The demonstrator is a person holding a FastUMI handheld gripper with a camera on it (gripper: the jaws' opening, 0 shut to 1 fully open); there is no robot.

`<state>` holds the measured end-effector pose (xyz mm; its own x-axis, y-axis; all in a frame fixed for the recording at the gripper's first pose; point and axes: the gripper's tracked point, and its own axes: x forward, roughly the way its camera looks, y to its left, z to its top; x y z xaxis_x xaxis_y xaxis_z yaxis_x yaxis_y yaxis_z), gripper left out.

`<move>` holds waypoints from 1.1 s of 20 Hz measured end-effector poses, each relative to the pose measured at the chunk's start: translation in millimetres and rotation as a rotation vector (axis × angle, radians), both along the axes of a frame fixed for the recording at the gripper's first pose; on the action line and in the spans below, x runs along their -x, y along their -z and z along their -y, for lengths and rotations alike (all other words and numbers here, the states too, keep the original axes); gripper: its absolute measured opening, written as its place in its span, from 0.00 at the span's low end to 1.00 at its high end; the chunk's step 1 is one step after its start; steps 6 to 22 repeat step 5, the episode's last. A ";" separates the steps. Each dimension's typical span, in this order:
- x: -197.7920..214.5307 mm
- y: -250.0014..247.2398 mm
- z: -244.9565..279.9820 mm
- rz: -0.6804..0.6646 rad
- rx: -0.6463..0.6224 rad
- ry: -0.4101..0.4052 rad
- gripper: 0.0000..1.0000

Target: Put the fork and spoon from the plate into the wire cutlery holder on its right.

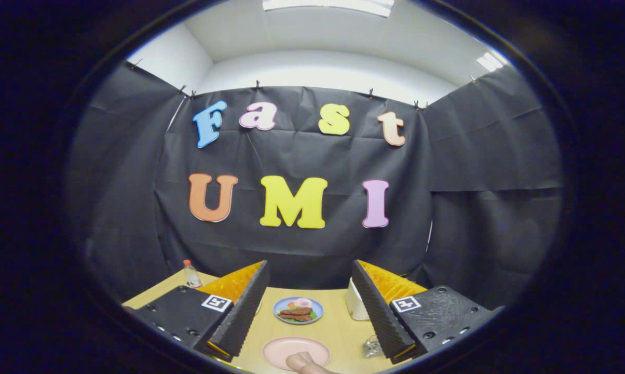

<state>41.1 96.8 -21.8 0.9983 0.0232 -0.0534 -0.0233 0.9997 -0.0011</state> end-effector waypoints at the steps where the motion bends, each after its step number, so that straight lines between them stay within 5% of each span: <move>1: 4.4 -0.1 -4.8 0.001 -0.007 -0.008 0.96; 22: 16.4 2.0 -21.3 -0.005 0.006 -0.028 0.96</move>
